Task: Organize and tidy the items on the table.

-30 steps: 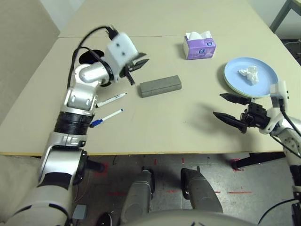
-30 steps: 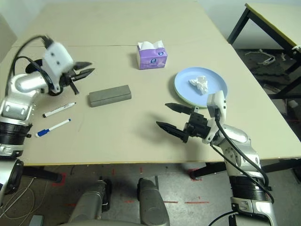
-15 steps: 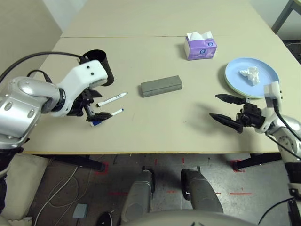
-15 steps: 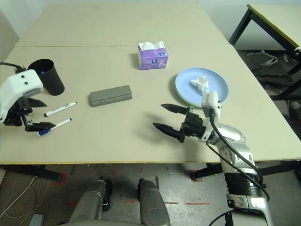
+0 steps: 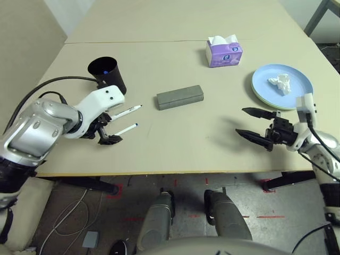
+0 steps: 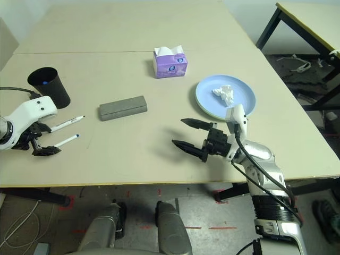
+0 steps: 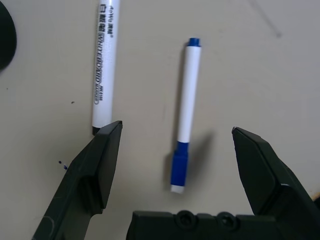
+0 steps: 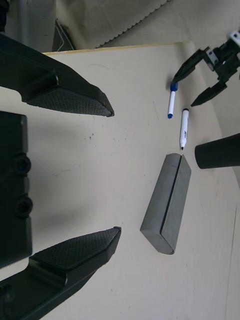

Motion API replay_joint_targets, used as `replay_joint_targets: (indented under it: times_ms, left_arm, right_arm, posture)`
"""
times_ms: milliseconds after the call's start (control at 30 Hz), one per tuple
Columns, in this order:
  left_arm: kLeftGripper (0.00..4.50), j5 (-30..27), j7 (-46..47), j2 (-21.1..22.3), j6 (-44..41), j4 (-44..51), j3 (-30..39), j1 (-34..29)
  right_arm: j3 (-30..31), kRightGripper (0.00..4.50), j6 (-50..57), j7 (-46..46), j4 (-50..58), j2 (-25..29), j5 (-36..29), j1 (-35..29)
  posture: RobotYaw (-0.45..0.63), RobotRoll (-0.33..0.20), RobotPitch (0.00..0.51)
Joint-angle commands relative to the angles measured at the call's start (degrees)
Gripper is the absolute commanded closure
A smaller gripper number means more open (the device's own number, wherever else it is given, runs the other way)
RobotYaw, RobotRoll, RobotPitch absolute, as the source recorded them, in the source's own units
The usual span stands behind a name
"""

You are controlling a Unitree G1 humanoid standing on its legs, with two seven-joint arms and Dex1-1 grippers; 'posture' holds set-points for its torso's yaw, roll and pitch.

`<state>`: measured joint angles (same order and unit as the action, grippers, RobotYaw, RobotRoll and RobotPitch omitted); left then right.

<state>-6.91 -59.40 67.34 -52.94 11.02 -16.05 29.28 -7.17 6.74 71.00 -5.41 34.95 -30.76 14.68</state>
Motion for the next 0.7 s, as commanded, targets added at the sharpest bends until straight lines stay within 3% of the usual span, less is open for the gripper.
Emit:
replay_joint_targets:
  times_ms: [33,600,700]
  left_arm:
    - [0.04,1.28,0.37,-1.29,1.67,-2.2,-0.79,-1.16]
    - [0.04,5.08,4.75,-9.09,10.35,-10.74,1.52,-3.77]
    - [0.66,4.56,4.61,-10.1,10.16,-11.15,2.96,-3.73]
  right_arm:
    - [0.21,0.0,0.11,0.1,1.4,0.62,0.44,-0.91]
    - [0.43,0.0,1.81,-0.72,3.74,0.55,0.07,-0.76]
    - [0.29,0.0,2.34,-0.82,4.42,0.65,-0.21,-1.19]
  posture:
    - [-0.21,0.0,0.177]
    - [-0.21,0.0,0.182]
    - [-0.21,0.0,0.185]
